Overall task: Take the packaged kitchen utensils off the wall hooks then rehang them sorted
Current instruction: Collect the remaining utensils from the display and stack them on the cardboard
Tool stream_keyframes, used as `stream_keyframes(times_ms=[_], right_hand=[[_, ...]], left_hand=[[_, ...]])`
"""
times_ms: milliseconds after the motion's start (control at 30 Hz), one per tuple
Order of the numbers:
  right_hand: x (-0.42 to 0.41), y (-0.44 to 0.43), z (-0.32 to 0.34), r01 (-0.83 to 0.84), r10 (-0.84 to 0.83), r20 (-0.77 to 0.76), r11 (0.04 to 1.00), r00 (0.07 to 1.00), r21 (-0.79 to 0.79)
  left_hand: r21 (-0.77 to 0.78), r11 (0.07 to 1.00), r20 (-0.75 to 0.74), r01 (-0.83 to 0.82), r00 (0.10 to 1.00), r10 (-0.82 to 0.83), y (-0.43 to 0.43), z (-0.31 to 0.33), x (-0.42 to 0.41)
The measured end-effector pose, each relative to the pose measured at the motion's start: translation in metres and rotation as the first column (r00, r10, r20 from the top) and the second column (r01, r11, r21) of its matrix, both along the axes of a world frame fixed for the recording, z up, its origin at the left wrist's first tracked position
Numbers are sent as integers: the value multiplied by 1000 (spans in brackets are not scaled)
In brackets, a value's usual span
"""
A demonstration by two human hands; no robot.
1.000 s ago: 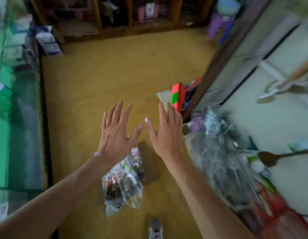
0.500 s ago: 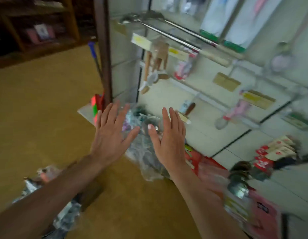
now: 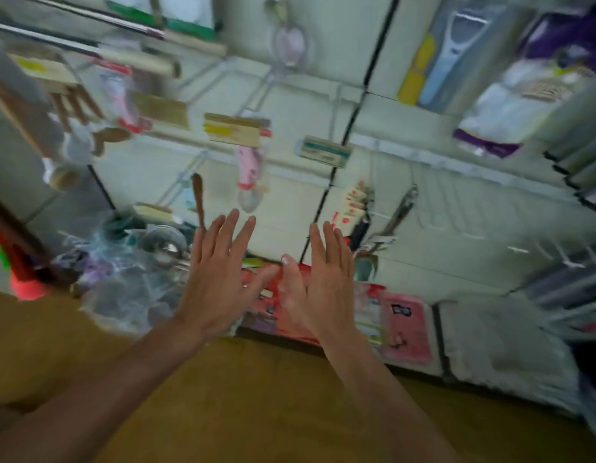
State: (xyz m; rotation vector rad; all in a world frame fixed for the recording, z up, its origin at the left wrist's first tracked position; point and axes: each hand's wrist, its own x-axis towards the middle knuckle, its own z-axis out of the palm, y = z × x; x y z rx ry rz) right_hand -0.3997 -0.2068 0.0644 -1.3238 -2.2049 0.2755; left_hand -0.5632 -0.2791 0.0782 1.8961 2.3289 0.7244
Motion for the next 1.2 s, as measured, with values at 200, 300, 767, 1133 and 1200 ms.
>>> stream_keyframes(times_ms=[200, 300, 767, 1133, 1200], right_hand=[[84, 42, -16, 115, -114, 29, 992, 993, -53], [112, 63, -25, 158, -156, 27, 984, 987, -85], [168, 150, -68, 250, -260, -74, 960, 963, -125], [128, 255, -67, 328, -393, -378, 917, 838, -226], [128, 258, -74, 341, -374, -426, 927, 824, -155]], left_hand=[[1, 991, 6, 131, 991, -131, 60, -16, 85], [7, 984, 8, 175, 984, -175, 82, -26, 115], [71, 965, 107, 252, 960, -259, 158, -66, 185], [65, 925, 338, 375, 864, -374, 204, -99, 197], [92, 927, 338, 365, 864, -374, 206, -100, 200]])
